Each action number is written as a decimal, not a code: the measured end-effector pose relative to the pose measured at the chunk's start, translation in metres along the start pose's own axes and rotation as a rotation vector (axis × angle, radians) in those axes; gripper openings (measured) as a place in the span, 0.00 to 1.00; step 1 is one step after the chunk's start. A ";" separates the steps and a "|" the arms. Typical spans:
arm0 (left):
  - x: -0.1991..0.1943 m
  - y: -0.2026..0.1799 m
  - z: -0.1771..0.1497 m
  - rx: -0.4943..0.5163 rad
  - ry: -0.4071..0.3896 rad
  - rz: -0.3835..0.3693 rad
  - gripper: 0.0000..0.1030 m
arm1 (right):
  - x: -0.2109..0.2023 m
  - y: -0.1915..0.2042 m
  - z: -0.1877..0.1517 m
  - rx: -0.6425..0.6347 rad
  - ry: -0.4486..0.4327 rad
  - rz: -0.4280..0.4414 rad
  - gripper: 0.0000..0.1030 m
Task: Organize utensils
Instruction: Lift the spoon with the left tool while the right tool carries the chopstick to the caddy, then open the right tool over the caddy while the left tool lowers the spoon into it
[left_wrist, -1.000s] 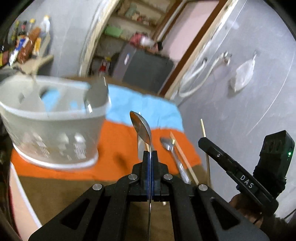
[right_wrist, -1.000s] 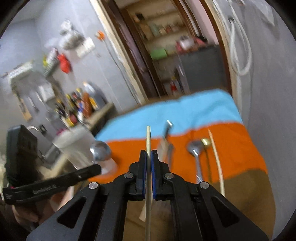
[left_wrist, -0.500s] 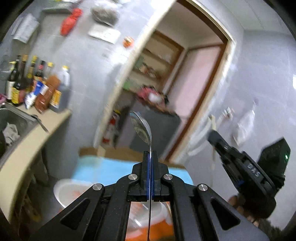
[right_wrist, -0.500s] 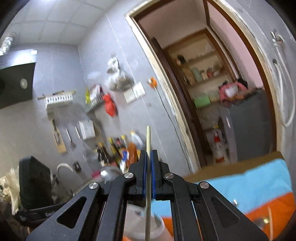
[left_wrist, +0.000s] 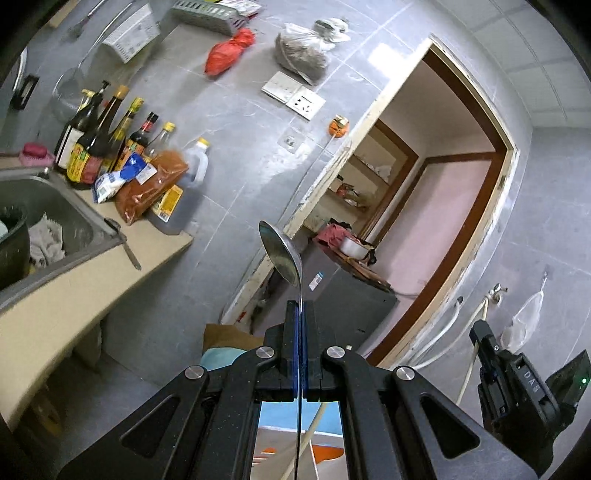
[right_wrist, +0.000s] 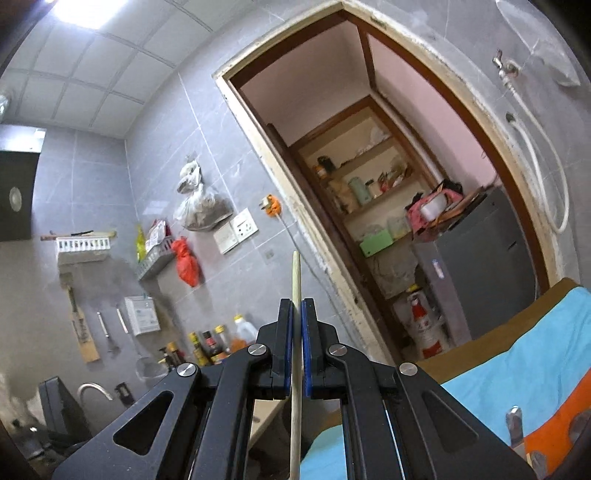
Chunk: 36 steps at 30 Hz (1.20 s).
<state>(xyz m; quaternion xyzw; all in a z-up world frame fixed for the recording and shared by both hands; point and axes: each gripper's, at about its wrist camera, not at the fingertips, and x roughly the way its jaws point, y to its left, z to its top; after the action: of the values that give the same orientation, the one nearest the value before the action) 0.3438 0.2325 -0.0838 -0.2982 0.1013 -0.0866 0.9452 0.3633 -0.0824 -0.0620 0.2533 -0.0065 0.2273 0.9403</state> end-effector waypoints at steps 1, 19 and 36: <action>0.000 0.003 -0.001 -0.014 -0.005 -0.007 0.00 | -0.001 0.001 -0.002 -0.015 -0.007 -0.007 0.03; -0.007 -0.017 -0.039 0.119 -0.077 -0.002 0.00 | -0.010 0.013 -0.037 -0.237 0.030 -0.048 0.03; -0.018 -0.033 -0.068 0.306 -0.056 0.050 0.00 | -0.023 0.019 -0.048 -0.286 0.093 0.013 0.04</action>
<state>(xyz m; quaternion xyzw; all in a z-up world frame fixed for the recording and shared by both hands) 0.3063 0.1729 -0.1163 -0.1502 0.0679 -0.0693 0.9839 0.3293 -0.0544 -0.0975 0.1058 0.0032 0.2414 0.9646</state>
